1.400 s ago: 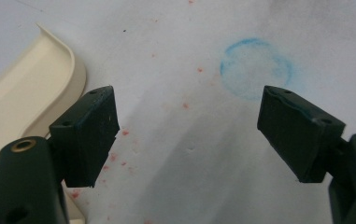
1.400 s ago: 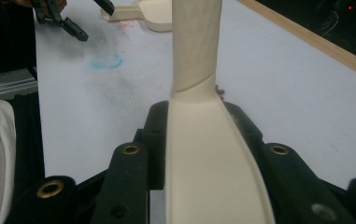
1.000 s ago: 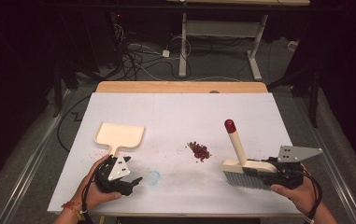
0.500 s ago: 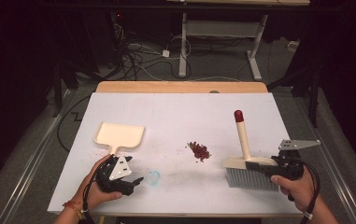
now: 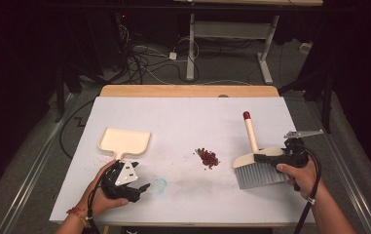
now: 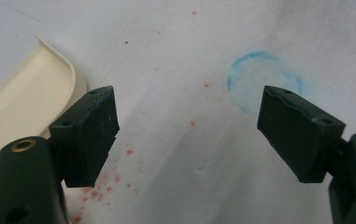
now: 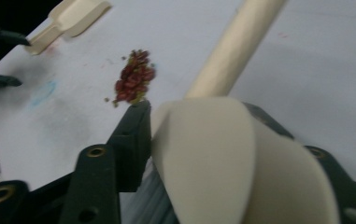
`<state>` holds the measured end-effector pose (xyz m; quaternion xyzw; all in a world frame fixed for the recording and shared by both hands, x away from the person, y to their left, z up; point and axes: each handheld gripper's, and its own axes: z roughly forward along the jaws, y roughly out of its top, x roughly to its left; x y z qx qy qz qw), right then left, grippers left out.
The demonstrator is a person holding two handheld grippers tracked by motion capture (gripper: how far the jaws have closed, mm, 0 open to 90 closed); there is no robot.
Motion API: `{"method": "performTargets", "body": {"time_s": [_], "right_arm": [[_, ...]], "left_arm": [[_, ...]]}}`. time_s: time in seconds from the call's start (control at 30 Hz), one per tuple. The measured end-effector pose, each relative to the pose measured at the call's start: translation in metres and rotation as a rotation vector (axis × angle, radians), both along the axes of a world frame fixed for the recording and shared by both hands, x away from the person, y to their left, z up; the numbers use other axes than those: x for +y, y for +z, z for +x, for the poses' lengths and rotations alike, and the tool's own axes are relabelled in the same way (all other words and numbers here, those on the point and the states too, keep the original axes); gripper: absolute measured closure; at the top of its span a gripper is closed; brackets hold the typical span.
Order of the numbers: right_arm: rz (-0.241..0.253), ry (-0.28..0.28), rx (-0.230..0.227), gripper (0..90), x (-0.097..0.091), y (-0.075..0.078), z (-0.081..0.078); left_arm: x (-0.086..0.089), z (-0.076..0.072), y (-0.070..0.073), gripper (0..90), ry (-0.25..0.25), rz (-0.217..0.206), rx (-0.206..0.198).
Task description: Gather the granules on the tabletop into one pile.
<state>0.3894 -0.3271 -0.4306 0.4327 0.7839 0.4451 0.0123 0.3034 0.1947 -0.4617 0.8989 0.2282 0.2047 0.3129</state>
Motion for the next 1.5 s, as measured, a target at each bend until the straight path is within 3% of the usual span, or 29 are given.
{"method": "performTargets", "body": {"time_s": [0.03, 0.13, 0.23, 0.33, 0.57, 0.8, 0.9, 1.17, 1.5], "right_arm": [[-0.015, -0.019, -0.014, 42.9, -0.003, 0.000, 0.001], [-0.128, -0.073, -0.096, 41.2, -0.012, 0.003, 0.001], [-0.143, -0.111, -0.151, 39.6, -0.019, 0.004, 0.002], [-0.213, -0.115, -0.244, 39.3, -0.015, 0.009, -0.003], [-0.280, -0.116, -0.422, 34.6, 0.007, 0.023, -0.014], [-0.255, -0.157, -0.558, 30.2, 0.028, 0.039, -0.029], [-0.232, -0.163, -0.582, 27.4, 0.035, 0.042, -0.036], [-0.248, -0.162, -0.662, 22.3, 0.049, 0.044, -0.058], [-0.221, -0.128, -0.684, 19.5, 0.048, 0.029, -0.079]], "left_arm": [[0.000, -0.001, 0.000, 19.6, 0.000, 0.003, 0.001], [0.000, -0.003, -0.001, 19.7, 0.000, 0.008, 0.005], [0.000, -0.004, 0.000, 19.7, 0.001, 0.009, 0.000], [0.000, -0.004, 0.000, 19.7, 0.004, 0.009, -0.002], [0.001, -0.004, 0.002, 19.7, 0.024, 0.001, -0.021], [0.002, -0.002, 0.004, 19.7, 0.044, 0.001, -0.046], [0.003, -0.004, 0.006, 19.7, 0.057, -0.012, -0.058], [0.004, -0.004, 0.007, 19.0, 0.071, -0.018, -0.074], [0.006, -0.007, 0.009, 18.7, 0.083, -0.035, -0.094]]}}
